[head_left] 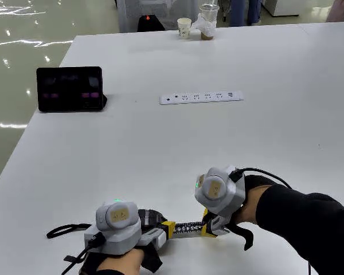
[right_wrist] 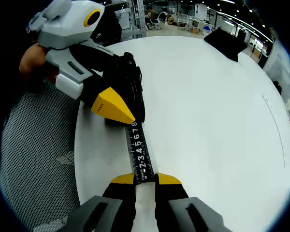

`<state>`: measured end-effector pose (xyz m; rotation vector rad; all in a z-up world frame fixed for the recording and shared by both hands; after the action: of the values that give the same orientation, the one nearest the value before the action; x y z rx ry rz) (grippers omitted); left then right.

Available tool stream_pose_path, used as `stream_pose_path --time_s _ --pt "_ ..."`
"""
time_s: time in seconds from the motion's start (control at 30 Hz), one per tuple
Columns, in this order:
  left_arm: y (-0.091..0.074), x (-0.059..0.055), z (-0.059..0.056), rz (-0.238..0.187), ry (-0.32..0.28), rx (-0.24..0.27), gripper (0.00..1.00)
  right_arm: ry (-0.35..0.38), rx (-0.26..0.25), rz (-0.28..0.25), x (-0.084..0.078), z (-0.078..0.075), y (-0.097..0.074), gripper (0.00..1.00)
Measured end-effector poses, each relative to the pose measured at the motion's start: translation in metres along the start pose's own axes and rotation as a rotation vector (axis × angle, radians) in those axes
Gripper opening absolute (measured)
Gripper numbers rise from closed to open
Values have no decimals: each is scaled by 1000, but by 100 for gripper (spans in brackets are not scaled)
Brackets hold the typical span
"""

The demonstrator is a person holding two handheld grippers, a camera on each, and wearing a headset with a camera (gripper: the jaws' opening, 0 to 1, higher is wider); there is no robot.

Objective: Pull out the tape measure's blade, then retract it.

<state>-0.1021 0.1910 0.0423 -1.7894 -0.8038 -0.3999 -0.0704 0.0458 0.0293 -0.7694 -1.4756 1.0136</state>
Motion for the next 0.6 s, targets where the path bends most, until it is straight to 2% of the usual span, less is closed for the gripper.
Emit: stream_pose_path --time_s 0.6 --pt "0 0 0 -1 -16 -6 63 5 -3 0 7 2 3 11"
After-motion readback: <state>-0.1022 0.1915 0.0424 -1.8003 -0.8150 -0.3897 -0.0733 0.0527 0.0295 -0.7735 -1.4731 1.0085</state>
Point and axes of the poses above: the centre of the closed fingertips' face, and the gripper's own axes: y roughly forward along the fingers, z roughly to its left, x roughly out of its top, the point moved 5 cm from there along -y, roughly backward along the fingers, and after that the axes turned 13 degrees about -y, right-handed, at the moved point
